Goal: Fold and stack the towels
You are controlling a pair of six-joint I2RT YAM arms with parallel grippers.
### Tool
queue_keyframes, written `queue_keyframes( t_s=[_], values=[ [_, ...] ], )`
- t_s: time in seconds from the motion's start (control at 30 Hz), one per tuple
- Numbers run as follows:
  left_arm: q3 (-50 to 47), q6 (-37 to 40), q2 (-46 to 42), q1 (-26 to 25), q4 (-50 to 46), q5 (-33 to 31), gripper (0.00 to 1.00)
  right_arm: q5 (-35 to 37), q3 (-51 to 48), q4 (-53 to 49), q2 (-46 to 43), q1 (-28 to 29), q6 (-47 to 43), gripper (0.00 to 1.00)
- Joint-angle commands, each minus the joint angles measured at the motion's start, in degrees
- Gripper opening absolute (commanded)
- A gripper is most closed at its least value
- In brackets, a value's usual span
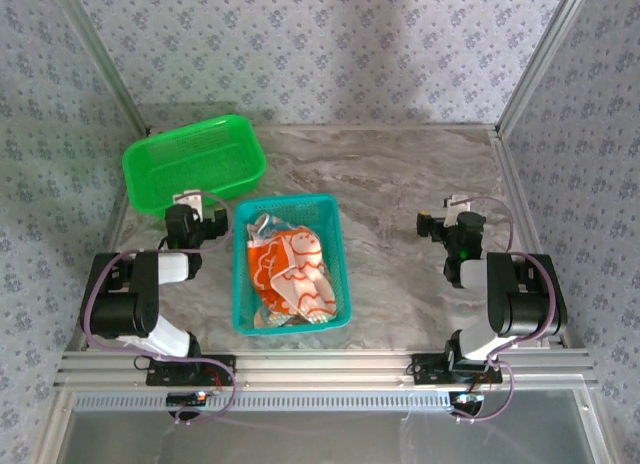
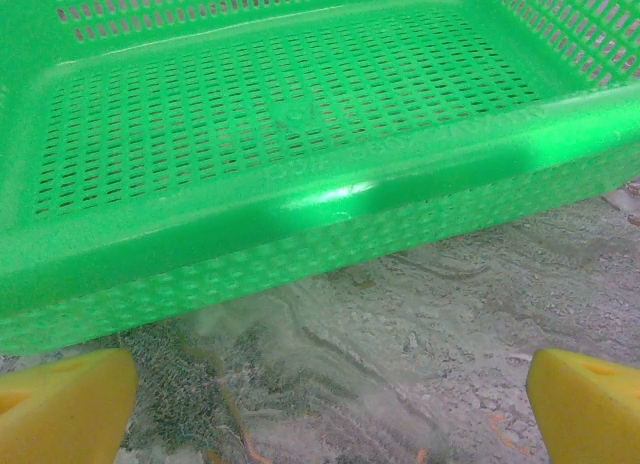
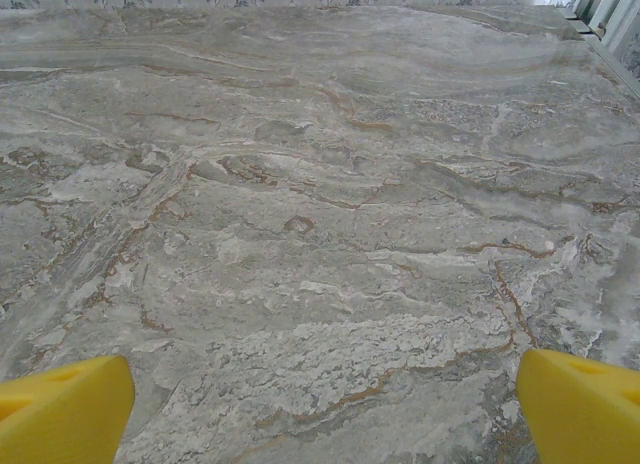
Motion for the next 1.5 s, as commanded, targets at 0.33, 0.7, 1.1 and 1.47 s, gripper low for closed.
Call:
queue_keyframes(
  t_s=[0.33, 0.7, 1.1, 1.47],
  values=[
    [9.9, -5.1, -13.5, 0.2, -24.3, -7.1, 1.00, 9.4, 1.1, -12.9, -15.9, 2.3, 3.2, 1.00],
    [26.9, -24.0, -24.9, 0.3, -59.2, -4.0, 1.00, -4.1, 20.8, -44.9, -23.7, 6.2, 18.3, 1.00],
    [29.9, -23.3, -29.9, 0.2, -68.2, 3.2, 1.00, 3.0, 41.7, -70.5, -4.7, 45.7, -4.9, 0.99],
    [29.1, -22.5, -31.6, 0.2, -70.8, 2.7, 1.00, 6.4, 53.1, -76.4, 14.8, 61.1, -8.6, 0.92]
  ],
)
